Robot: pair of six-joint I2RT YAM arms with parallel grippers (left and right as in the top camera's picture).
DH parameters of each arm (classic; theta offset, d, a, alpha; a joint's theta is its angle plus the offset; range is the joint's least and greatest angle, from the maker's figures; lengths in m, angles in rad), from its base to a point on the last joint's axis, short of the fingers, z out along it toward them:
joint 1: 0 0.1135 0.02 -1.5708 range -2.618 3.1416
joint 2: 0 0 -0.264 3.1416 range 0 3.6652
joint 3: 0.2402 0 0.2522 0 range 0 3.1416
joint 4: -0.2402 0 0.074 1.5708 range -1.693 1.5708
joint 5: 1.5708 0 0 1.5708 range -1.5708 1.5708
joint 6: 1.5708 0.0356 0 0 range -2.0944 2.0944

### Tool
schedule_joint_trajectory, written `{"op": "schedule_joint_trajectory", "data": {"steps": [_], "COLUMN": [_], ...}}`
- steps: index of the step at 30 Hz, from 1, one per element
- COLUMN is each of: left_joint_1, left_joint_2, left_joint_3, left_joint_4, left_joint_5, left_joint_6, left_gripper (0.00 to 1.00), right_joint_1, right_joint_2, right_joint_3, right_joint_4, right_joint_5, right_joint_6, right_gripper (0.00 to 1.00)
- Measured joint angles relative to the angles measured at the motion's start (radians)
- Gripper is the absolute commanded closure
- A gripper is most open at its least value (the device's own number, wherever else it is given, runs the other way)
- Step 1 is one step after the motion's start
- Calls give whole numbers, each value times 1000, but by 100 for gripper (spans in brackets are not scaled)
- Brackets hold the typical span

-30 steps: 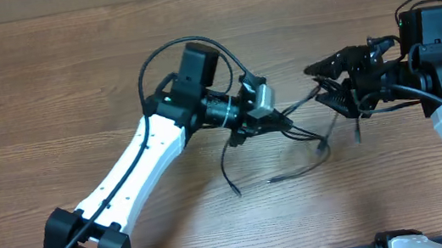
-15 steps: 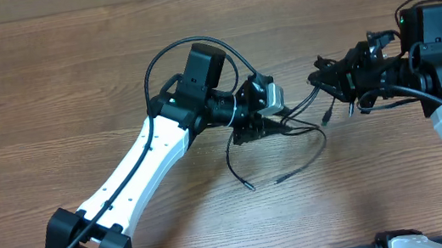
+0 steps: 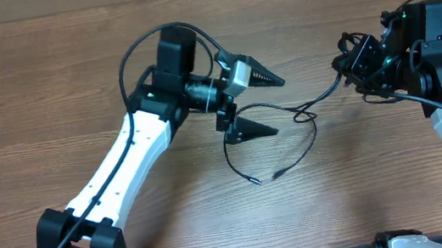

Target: Untangle cables

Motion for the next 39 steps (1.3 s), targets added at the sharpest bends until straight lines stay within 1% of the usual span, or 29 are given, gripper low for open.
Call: {"op": "schedule_joint_trajectory", "data": {"steps": [1,2,4,5,6,7,8,9,11,15,17,20,24,25,27,30,35,39], "left_joint_1": [8,19,37,45,46,50,52,55,56,51,43,42,42,42,43,53,87,111], "left_joint_2": [0,0,0,0,0,0,0,0,0,0,0,-2,-2,-2,-2,-2,-3,-3], "left_joint_3": [0,0,0,0,0,0,0,0,0,0,-1,-2,-2,-3,-3,-3,-3,-3], "left_joint_4": [2,3,3,8,9,11,14,21,43,118,174,304,400,421,451,492,617,636], "left_joint_5": [-10,-49,-166,-260,-292,-360,-412,-461,-517,-569,-565,-537,-524,-512,-476,-421,-277,-176], "left_joint_6": [-16,-53,-141,-207,-232,-281,-319,-357,-401,-448,-457,-544,-792,-834,-912,-993,-1138,-1221], "left_gripper": [0,0,0,0,0,0,0,0,0,0,0,0,0,0,1,0,0,0], "right_joint_1": [0,0,0,0,0,0,0,0,0,4,21,59,112,117,121,123,123,123], "right_joint_2": [0,0,0,0,0,0,0,0,0,0,0,0,0,0,0,0,0,0], "right_joint_3": [0,0,0,0,0,0,0,0,0,0,0,0,0,0,0,0,0,0], "right_joint_4": [-4,-9,-13,-26,-35,-38,-42,-43,-53,-61,-61,-62,-45,-43,-43,-41,-20,0], "right_joint_5": [-2,-22,-88,-157,-207,-242,-304,-331,-447,-571,-618,-645,-637,-622,-589,-544,-455,-425], "right_joint_6": [-43,-116,-230,-330,-394,-436,-507,-535,-647,-755,-785,-831,-862,-862,-862,-863,-861,-858], "right_gripper": [96,96,96,96,96,96,96,96,96,96,96,96,96,96,96,96,96,96]}}
